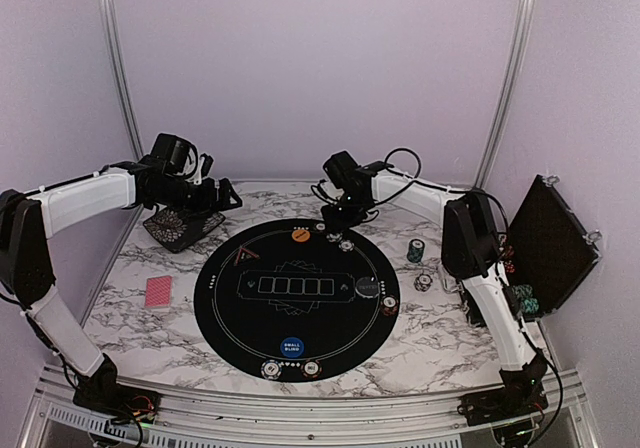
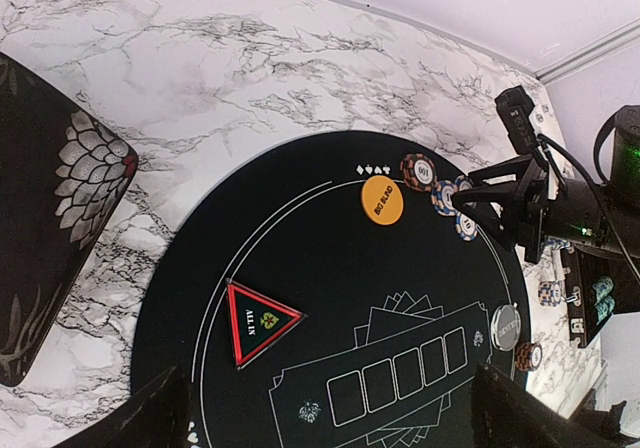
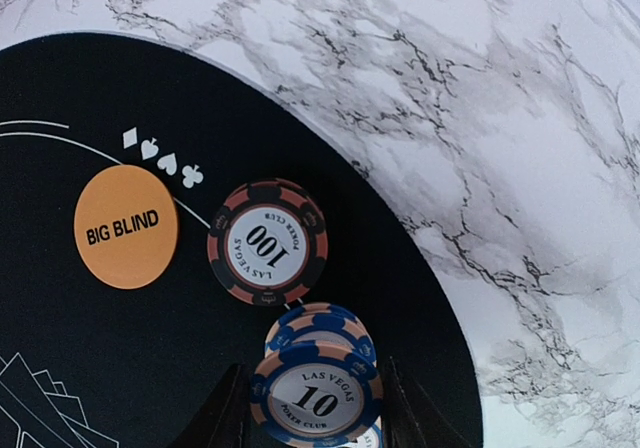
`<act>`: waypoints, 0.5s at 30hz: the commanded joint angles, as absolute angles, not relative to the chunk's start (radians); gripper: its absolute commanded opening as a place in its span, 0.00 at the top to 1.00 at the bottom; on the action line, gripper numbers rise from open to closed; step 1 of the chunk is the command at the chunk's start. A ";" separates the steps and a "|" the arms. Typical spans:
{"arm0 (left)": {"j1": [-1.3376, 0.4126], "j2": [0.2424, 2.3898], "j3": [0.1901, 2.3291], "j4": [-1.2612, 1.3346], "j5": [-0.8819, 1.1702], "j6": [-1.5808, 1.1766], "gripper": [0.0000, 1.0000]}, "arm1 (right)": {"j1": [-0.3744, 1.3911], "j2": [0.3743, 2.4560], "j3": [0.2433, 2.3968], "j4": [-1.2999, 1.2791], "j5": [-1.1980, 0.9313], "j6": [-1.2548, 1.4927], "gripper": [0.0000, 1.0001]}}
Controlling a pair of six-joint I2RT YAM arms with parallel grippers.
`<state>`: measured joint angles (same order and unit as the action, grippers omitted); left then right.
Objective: Distribute texas hold em gaming equipment
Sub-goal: Place the poker chip on the poker chips pile.
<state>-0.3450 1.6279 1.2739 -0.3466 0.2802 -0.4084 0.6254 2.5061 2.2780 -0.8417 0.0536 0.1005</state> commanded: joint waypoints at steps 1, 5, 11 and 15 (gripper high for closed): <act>-0.340 1.622 1.264 -0.364 0.290 -0.408 0.01 | 0.631 2.534 2.338 -0.844 0.051 0.094 0.64; -0.339 1.621 1.263 -0.364 0.288 -0.407 0.01 | 0.632 2.545 2.348 -0.847 0.059 0.093 0.63; -0.340 1.622 1.263 -0.364 0.288 -0.405 0.01 | 0.631 2.546 2.348 -0.847 0.068 0.089 0.63; -0.340 1.621 1.263 -0.364 0.289 -0.405 0.01 | 0.630 2.553 2.348 -0.844 0.069 0.089 0.61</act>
